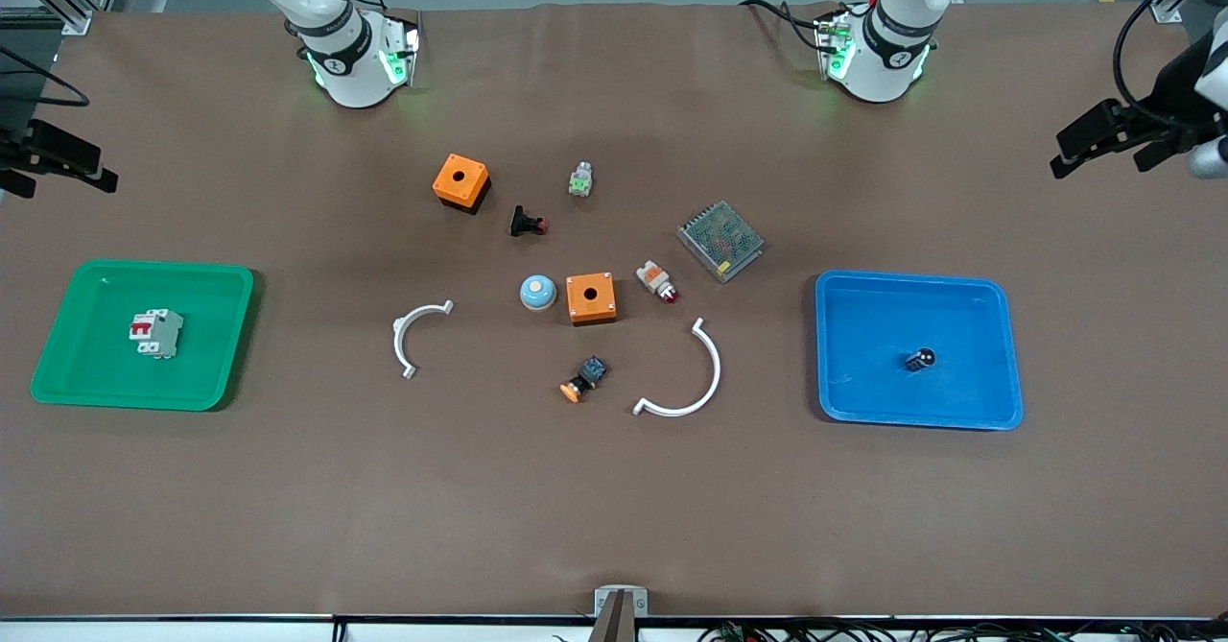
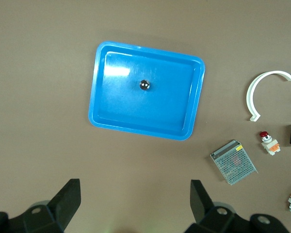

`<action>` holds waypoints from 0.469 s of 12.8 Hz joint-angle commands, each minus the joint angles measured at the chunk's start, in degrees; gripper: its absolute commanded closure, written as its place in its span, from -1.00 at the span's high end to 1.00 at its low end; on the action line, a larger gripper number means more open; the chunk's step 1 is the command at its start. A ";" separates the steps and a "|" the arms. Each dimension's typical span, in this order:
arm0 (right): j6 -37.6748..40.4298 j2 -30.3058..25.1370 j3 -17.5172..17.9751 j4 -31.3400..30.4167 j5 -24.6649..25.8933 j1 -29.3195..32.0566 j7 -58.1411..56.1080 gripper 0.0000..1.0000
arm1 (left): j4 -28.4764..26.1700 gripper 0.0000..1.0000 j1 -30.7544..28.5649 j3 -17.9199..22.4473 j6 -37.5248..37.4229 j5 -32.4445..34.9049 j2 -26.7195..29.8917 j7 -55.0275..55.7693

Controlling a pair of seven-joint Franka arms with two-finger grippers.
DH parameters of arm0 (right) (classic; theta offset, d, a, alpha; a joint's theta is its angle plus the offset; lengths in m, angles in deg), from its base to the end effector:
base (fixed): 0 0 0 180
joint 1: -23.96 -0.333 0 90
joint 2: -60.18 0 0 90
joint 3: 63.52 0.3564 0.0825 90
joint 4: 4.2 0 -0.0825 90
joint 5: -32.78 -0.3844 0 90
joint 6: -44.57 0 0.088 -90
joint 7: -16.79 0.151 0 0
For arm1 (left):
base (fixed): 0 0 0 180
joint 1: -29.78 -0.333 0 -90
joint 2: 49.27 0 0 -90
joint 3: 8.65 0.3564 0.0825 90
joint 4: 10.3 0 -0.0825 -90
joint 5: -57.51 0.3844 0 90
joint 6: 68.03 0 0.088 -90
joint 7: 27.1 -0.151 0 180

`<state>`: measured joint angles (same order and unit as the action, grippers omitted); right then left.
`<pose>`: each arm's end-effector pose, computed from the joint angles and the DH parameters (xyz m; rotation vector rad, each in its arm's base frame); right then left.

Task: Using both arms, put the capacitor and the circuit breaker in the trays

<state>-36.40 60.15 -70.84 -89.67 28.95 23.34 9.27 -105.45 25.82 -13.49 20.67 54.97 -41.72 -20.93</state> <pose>0.5325 -0.0516 0.6452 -3.0640 -0.0341 0.1061 0.5064 -0.0177 0.6462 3.1039 0.1422 0.0259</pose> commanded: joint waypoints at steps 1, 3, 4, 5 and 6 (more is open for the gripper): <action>-0.86 -1.72 2.75 -2.94 1.28 1.76 0.66 1.00 | 1.81 0.99 -0.09 -0.60 -1.50 -0.44 -0.79 -0.19; -1.04 -1.72 2.75 -3.12 1.28 2.02 0.57 1.00 | 1.72 0.99 -0.17 -0.96 -1.50 -0.44 -0.87 -0.02; -1.04 -1.81 2.75 -3.12 1.28 1.94 0.48 1.00 | 1.72 0.99 -0.17 -0.96 -1.50 -0.62 -0.87 0.24; -0.95 -1.99 2.75 -3.21 1.80 1.94 0.48 1.00 | 1.72 0.99 -0.17 -0.96 -1.50 -0.97 -0.96 0.25; -0.95 -2.60 3.18 -3.82 2.50 1.94 0.40 1.00 | 1.72 0.99 -0.17 -0.96 -1.42 -0.97 -0.96 0.25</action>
<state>-36.85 59.68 -69.53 -91.56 29.56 23.87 9.40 -104.92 25.86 -14.23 20.35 54.97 -42.27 -20.90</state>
